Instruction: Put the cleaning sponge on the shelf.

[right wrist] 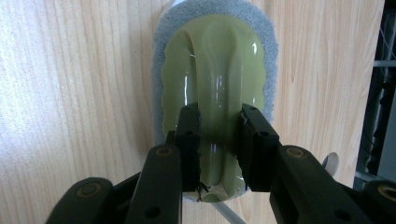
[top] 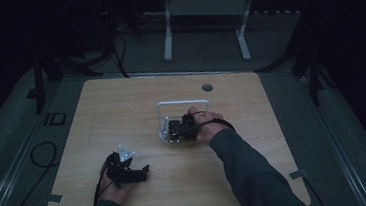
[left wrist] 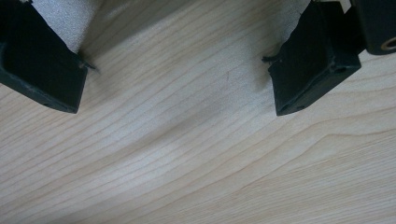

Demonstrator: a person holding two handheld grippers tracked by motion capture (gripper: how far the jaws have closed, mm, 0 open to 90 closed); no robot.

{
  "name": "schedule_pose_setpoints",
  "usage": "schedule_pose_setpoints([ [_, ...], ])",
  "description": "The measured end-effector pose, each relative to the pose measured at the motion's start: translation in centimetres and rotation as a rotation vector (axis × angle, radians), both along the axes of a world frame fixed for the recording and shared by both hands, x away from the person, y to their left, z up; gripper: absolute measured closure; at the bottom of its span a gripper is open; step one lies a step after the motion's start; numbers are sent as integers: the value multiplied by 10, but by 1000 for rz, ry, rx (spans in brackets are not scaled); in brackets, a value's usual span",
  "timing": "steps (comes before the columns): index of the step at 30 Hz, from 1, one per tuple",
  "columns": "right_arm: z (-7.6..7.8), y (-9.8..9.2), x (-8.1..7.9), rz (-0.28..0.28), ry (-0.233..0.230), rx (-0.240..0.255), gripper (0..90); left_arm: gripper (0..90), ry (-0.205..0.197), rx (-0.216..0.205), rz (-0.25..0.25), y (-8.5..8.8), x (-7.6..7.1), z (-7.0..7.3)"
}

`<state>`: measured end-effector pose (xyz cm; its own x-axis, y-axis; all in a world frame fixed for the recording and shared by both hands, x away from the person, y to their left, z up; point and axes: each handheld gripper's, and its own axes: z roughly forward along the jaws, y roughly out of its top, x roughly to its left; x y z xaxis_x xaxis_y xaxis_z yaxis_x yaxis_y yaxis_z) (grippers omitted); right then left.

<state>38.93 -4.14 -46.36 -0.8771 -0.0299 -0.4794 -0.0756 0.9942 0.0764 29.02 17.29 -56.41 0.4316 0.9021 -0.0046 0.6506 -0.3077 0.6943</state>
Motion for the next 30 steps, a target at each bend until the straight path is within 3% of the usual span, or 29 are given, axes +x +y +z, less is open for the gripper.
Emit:
schedule_pose_setpoints([
  [20,-8,2,6,-9,-86,-3,705,36,1,1,-1,0,0,0],
  [30,-6,1,7,-32,-98,20,601,36,1,1,-1,0,0,0],
])
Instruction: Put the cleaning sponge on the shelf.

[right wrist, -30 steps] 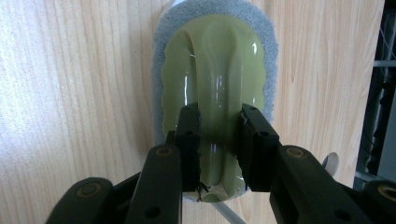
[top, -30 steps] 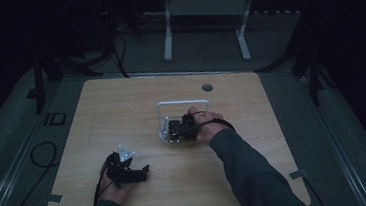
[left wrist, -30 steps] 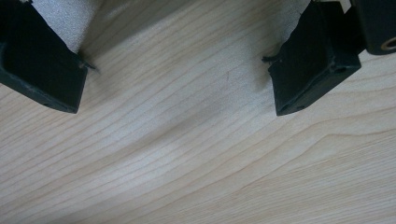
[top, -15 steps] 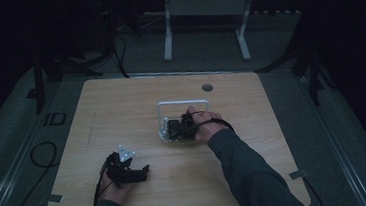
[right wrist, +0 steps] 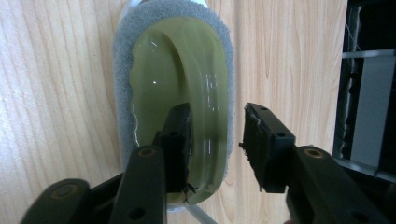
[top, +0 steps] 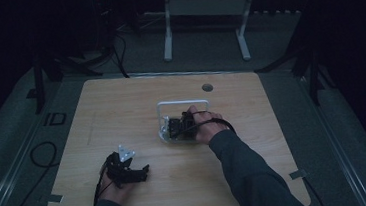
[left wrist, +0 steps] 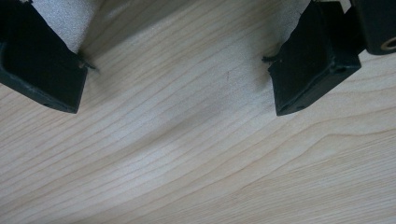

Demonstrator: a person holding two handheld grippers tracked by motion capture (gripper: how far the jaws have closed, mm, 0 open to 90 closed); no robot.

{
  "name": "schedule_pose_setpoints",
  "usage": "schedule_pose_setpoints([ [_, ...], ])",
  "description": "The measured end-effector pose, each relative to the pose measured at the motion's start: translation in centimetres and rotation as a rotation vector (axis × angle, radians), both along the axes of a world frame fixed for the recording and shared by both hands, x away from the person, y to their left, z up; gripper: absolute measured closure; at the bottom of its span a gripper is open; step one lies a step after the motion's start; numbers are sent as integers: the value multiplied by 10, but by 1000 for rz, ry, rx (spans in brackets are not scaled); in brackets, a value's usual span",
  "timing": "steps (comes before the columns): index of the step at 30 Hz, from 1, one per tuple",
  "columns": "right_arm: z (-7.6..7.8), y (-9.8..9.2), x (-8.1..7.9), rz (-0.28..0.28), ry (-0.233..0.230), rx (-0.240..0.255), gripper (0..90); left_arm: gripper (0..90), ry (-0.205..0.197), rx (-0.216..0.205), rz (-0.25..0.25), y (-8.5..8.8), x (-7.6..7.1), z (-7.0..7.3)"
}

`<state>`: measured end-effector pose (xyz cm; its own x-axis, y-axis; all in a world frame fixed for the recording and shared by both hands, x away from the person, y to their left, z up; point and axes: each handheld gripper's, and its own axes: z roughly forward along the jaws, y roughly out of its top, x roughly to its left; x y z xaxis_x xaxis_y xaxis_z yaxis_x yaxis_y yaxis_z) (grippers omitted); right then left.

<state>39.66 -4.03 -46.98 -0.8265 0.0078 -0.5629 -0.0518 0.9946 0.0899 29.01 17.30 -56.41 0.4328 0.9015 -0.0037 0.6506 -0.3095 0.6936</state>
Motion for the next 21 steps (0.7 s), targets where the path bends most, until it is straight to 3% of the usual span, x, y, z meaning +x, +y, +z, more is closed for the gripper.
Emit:
schedule_pose_setpoints([
  [4,5,-2,-2,-6,-2,25,521,36,-1,-2,1,0,0,0],
  [7,12,-6,-7,-25,18,74,459,36,-1,-1,1,0,0,0],
  [12,17,-16,-15,-42,31,115,415,36,-1,-1,1,0,0,0],
  [21,27,-39,-33,-82,71,230,372,36,0,-2,1,0,0,0],
])
